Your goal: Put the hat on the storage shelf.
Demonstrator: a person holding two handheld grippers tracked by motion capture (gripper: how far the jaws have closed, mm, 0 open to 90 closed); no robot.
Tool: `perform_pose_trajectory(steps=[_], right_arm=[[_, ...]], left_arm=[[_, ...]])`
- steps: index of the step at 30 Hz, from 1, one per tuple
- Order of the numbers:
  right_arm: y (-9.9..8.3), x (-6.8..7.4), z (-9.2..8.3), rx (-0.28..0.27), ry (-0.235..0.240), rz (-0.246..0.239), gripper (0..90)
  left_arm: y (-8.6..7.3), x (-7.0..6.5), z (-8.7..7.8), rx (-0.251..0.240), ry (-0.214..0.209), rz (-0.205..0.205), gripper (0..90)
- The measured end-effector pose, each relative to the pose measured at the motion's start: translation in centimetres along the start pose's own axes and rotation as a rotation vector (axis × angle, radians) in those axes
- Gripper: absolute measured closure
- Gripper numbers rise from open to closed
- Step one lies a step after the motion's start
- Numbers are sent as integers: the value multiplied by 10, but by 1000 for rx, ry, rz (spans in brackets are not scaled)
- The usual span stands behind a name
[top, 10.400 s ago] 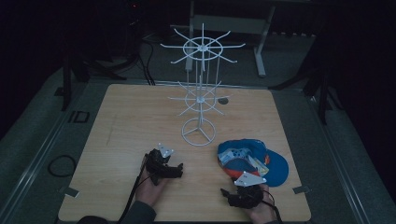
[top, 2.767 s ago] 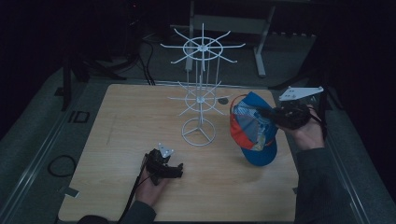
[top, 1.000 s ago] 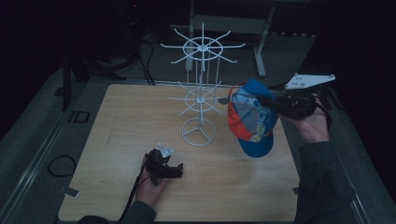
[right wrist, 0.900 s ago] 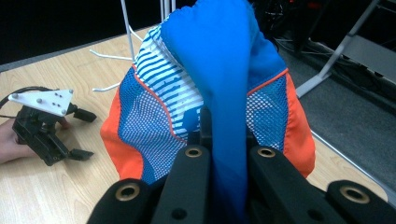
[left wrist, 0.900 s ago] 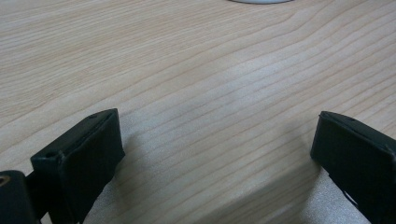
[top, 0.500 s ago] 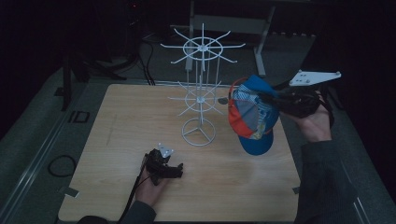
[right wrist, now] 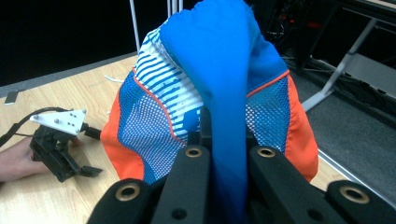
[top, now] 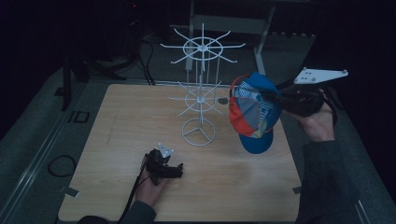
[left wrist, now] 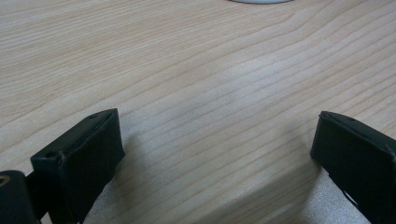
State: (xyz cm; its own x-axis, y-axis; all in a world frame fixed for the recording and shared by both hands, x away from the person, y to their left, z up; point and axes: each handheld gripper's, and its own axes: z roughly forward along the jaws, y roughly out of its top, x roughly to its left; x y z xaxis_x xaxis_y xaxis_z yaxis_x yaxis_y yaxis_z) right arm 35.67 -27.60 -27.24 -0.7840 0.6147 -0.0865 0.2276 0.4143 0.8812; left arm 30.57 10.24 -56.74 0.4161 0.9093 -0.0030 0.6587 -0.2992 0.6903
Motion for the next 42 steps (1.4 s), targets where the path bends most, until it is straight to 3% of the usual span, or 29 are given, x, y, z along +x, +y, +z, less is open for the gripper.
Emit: perform_pose_trajectory(steps=[28, 42], right_arm=[[13, 7, -10, -64, 19, -17, 894], [21, 8, -18, -90, 1, -21, 894]], left_arm=[[0, 0, 0, -2, 1, 0, 26], [0, 0, 0, -2, 1, 0, 26]])
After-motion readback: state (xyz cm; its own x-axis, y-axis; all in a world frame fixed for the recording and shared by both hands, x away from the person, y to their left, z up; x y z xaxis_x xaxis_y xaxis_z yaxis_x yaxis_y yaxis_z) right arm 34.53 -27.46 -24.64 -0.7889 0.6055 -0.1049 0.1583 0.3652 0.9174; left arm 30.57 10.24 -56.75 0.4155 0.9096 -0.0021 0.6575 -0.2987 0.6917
